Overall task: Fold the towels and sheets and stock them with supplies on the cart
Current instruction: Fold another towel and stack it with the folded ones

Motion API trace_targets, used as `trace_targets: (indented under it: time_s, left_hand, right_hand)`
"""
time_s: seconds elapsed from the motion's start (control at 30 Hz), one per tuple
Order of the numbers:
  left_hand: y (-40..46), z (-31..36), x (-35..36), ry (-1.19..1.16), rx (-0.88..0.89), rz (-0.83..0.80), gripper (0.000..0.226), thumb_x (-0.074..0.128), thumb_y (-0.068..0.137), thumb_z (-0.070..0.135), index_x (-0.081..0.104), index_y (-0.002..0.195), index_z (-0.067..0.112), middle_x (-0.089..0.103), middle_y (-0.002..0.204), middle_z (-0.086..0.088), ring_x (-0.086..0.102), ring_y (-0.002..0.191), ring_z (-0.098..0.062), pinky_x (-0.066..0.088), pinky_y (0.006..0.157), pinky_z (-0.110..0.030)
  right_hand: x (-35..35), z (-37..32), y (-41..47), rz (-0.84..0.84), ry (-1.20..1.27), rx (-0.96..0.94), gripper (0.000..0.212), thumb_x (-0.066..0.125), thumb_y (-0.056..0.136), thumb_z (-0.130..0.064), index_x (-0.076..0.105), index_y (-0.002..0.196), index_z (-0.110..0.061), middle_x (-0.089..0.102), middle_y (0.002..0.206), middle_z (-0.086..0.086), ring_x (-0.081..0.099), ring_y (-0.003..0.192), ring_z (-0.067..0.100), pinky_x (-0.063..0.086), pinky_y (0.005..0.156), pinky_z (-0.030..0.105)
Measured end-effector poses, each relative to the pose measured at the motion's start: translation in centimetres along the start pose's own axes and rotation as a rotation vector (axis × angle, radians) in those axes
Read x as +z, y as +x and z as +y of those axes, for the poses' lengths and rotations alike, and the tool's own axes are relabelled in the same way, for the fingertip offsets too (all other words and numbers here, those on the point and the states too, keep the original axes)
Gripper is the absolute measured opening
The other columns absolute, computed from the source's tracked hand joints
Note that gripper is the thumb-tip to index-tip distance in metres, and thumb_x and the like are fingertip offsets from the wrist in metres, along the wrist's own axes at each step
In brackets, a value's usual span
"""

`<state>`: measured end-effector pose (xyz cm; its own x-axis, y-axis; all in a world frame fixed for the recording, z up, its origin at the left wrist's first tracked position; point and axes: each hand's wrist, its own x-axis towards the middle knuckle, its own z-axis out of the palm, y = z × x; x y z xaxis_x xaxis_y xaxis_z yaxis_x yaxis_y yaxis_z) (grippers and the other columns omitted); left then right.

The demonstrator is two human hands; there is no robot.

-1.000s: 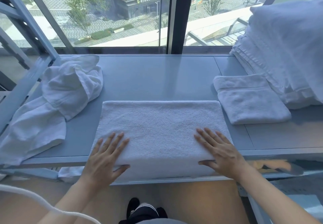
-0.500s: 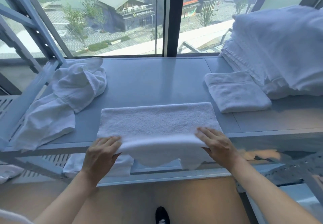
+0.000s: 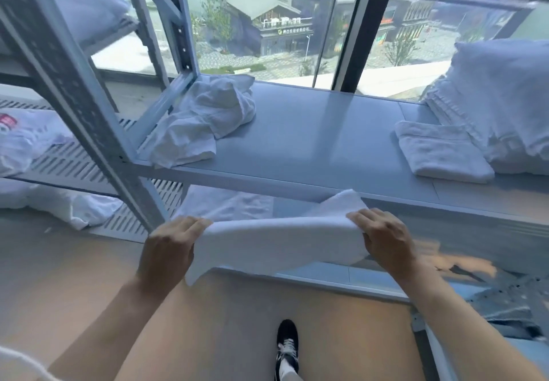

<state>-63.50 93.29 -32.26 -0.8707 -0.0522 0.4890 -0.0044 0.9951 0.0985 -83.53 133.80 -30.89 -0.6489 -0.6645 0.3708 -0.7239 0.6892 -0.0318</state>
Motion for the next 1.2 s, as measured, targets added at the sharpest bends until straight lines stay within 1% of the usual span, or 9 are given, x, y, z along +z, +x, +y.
trace_targets:
  time_s: [0.17,0.37,0.53,0.67,0.8,0.9,1.03,1.1,1.2]
  left_hand:
    - [-2.1,1.7,-2.3,-0.062,-0.018,0.014,0.051,0.077,0.070,-0.012,0.074,0.109,0.020,0.074,0.096,0.002,0.069,0.075,-0.028,0.054,0.061,-0.036]
    - [-0.8,4.6,-1.7,-0.120,0.014,0.022,0.039,0.060,0.078,-0.005,0.076,0.106,0.018,0.074,0.093,0.002,0.071,0.077,-0.028,0.056,0.062,-0.038]
    - [2.4,7.7,1.0,-0.157,0.052,0.006,0.041,0.057,0.075,-0.003,0.076,0.105,0.018,0.074,0.095,0.003,0.071,0.078,-0.028,0.054,0.062,-0.037]
    - [6.1,10.3,3.5,-0.140,0.074,-0.018,0.043,0.056,0.074,-0.002,0.076,0.105,0.020,0.074,0.095,0.004,0.070,0.076,-0.028,0.052,0.057,-0.035]
    - [9.7,12.2,5.1,-0.131,0.073,-0.064,0.044,0.058,0.073,-0.001,0.076,0.106,0.021,0.075,0.097,0.004,0.070,0.076,-0.029,0.052,0.056,-0.035]
    - [11.8,12.7,5.6,-0.125,0.051,-0.111,0.034,0.062,0.076,0.004,0.075,0.103,0.019,0.075,0.094,0.004,0.070,0.076,-0.029,0.051,0.054,-0.034]
    - [14.1,11.6,6.6,-0.126,0.031,-0.167,0.028,0.063,0.079,0.012,0.074,0.104,0.017,0.074,0.096,0.001,0.070,0.080,-0.029,0.054,0.056,-0.037]
    - [15.5,11.1,7.2,-0.136,0.004,-0.148,0.030,0.061,0.079,0.007,0.075,0.104,0.017,0.074,0.096,0.000,0.069,0.080,-0.031,0.055,0.059,-0.038]
    - [17.9,9.9,8.5,-0.119,-0.013,-0.124,0.038,0.063,0.078,-0.008,0.075,0.104,0.016,0.075,0.098,0.000,0.070,0.083,-0.030,0.055,0.061,-0.037]
  right_hand:
    - [-3.0,-1.7,-2.5,-0.039,0.009,0.023,0.045,0.079,0.066,0.010,0.075,0.102,-0.016,0.073,0.091,-0.001,0.069,0.077,0.031,0.055,0.064,0.038]
    - [-5.3,-0.4,-5.3,-0.065,-0.022,0.105,0.044,0.076,0.071,0.012,0.075,0.104,-0.017,0.074,0.092,-0.003,0.070,0.079,0.029,0.055,0.064,0.036]
    - [-6.4,2.9,-7.7,-0.103,-0.038,0.204,0.039,0.074,0.076,0.007,0.074,0.104,-0.019,0.073,0.090,-0.004,0.069,0.077,0.027,0.053,0.063,0.036]
    - [-6.3,6.8,-8.5,-0.105,-0.022,0.256,0.039,0.073,0.075,0.007,0.073,0.104,-0.020,0.072,0.089,-0.004,0.068,0.077,0.027,0.054,0.063,0.036]
    - [-5.1,11.4,-7.3,-0.096,0.012,0.260,0.040,0.072,0.075,0.007,0.073,0.104,-0.020,0.072,0.091,-0.004,0.067,0.079,0.026,0.053,0.066,0.037]
    - [-3.4,14.4,-5.7,-0.106,0.046,0.277,0.037,0.072,0.076,0.005,0.072,0.103,-0.019,0.071,0.089,-0.001,0.066,0.079,0.029,0.053,0.068,0.039]
    - [-1.3,16.9,-3.1,-0.111,0.073,0.275,0.032,0.062,0.079,0.006,0.069,0.099,-0.019,0.067,0.084,0.001,0.064,0.076,0.032,0.050,0.064,0.037]
    - [-0.4,17.6,-1.5,-0.080,0.073,0.284,0.037,0.061,0.079,0.008,0.070,0.101,-0.020,0.068,0.086,0.001,0.064,0.077,0.032,0.048,0.060,0.036]
    - [0.6,18.6,1.6,-0.038,0.050,0.292,0.046,0.063,0.074,0.012,0.070,0.103,-0.022,0.069,0.087,-0.001,0.064,0.075,0.033,0.038,0.060,0.030]
